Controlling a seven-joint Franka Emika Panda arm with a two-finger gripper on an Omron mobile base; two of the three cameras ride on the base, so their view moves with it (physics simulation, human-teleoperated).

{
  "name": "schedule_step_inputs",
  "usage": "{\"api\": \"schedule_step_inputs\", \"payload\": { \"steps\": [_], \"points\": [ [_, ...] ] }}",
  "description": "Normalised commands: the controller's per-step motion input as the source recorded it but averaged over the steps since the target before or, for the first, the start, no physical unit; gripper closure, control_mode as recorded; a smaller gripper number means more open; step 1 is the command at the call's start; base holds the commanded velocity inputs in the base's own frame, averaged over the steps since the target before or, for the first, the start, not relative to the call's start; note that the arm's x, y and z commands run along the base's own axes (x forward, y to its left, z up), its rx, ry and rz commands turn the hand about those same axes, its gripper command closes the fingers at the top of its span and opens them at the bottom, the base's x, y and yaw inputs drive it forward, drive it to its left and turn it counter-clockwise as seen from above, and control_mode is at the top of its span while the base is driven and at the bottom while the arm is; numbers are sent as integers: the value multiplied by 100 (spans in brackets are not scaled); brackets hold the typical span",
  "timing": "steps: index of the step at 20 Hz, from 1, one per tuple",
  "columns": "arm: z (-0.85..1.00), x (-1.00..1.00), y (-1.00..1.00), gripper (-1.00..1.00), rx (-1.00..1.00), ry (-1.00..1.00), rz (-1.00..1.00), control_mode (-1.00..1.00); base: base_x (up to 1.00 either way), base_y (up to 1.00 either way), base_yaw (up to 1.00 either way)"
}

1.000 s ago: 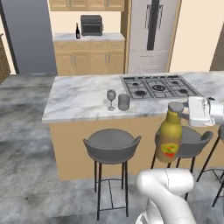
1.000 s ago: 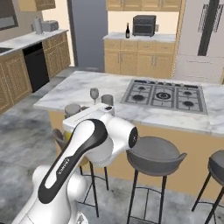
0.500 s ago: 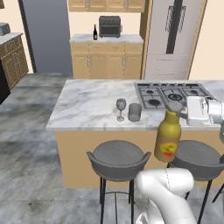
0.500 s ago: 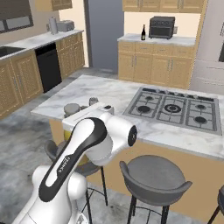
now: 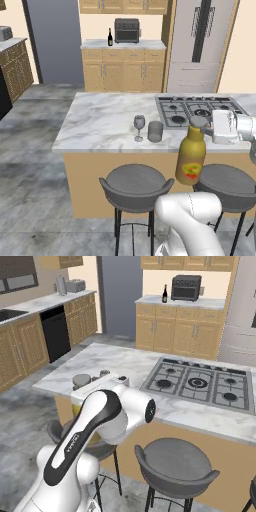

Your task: There is a wine glass and glass cup on the dining counter. Place the wine bottle next to the wine glass and the juice bottle next to the glass cup.

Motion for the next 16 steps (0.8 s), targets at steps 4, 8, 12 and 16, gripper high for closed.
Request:
{"api": "schedule_step_inputs", "payload": {
  "steps": [4, 8, 12, 16],
  "points": [
    [0, 0, -48, 100, 1, 0, 3, -100, 0, -1, 0],
    [0, 10, -100, 100, 0, 0, 13, -100, 0, 0, 0],
    [0, 73, -100, 100, 0, 0, 14, -100, 0, 0, 0],
    [1, 97, -86, 100, -1, 0, 16, -100, 0, 0, 0]
  ]
}}
